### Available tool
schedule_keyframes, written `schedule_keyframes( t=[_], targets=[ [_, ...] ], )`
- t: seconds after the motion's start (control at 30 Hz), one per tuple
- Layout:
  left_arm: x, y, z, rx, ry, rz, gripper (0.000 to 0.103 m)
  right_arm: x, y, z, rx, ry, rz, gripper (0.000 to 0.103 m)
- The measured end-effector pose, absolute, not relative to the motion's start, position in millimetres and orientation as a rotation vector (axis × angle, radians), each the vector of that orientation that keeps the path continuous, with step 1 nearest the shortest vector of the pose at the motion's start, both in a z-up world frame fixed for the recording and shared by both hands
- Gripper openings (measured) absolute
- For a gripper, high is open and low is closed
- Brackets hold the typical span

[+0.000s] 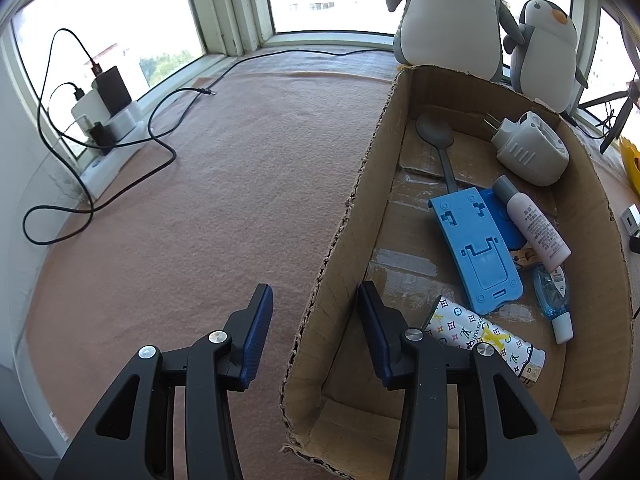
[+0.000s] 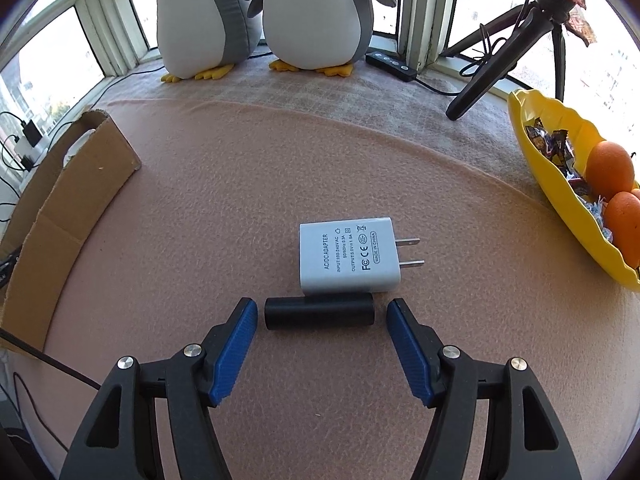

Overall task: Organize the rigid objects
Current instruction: 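Move the right gripper to the black cylinder and grasp it, then carry the black cylinder with the right gripper over the box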

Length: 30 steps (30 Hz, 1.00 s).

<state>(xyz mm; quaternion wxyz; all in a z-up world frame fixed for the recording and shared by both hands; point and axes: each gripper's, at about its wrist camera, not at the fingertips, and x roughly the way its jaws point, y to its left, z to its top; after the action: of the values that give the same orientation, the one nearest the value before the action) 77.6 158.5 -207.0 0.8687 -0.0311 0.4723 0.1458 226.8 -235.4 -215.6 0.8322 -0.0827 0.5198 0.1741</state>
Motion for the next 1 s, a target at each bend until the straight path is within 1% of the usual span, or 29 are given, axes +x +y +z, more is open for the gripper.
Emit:
schedule_keyframes(
  t=[0.03, 0.1, 0.43, 0.8, 1.0],
  targets=[
    [77.6, 158.4, -207.0, -0.066, 0.988, 0.305, 0.044, 226.1, -234.9, -215.4, -0.179, 1.1, 0.366, 0.058],
    [77.4, 158.6, -207.1, -0.068, 0.988, 0.306, 0.044, 225.2, -234.6, -215.2, -0.191, 1.101, 0.355, 0.048],
    [77.0, 159.2, -206.8, -0.079, 0.987, 0.307, 0.044, 206.4, -231.1, -205.5, -0.16, 1.089, 0.347, 0.048],
    [77.0, 162.8, -206.8, -0.104, 0.983, 0.288, 0.044, 168.2, -176.7, -135.4, -0.172, 0.931, 0.426, 0.048],
    [77.1, 163.1, -207.4, -0.106, 0.981, 0.283, 0.044, 145.9, -132.5, -112.2, -0.17, 0.883, 0.528, 0.048]
  ],
)
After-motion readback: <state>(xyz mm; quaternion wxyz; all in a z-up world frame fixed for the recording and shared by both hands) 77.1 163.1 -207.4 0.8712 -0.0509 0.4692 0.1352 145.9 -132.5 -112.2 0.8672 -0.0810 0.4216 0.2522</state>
